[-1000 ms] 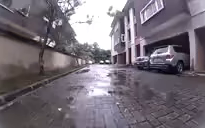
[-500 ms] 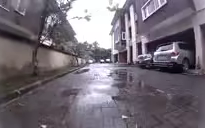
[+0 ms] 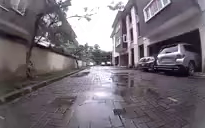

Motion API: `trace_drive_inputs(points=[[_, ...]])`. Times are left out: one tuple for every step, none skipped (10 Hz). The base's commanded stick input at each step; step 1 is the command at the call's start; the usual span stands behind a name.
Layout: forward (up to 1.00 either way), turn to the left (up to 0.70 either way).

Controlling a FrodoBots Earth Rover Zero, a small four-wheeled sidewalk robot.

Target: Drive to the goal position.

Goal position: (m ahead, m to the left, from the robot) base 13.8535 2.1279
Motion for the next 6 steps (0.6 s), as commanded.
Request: trace_drive_inputs(points=[[0.85,0.0],[0.85,0.0],[0.85,0.0],[0.85,0.0],[0.85,0.0],[0.85,0.0]])
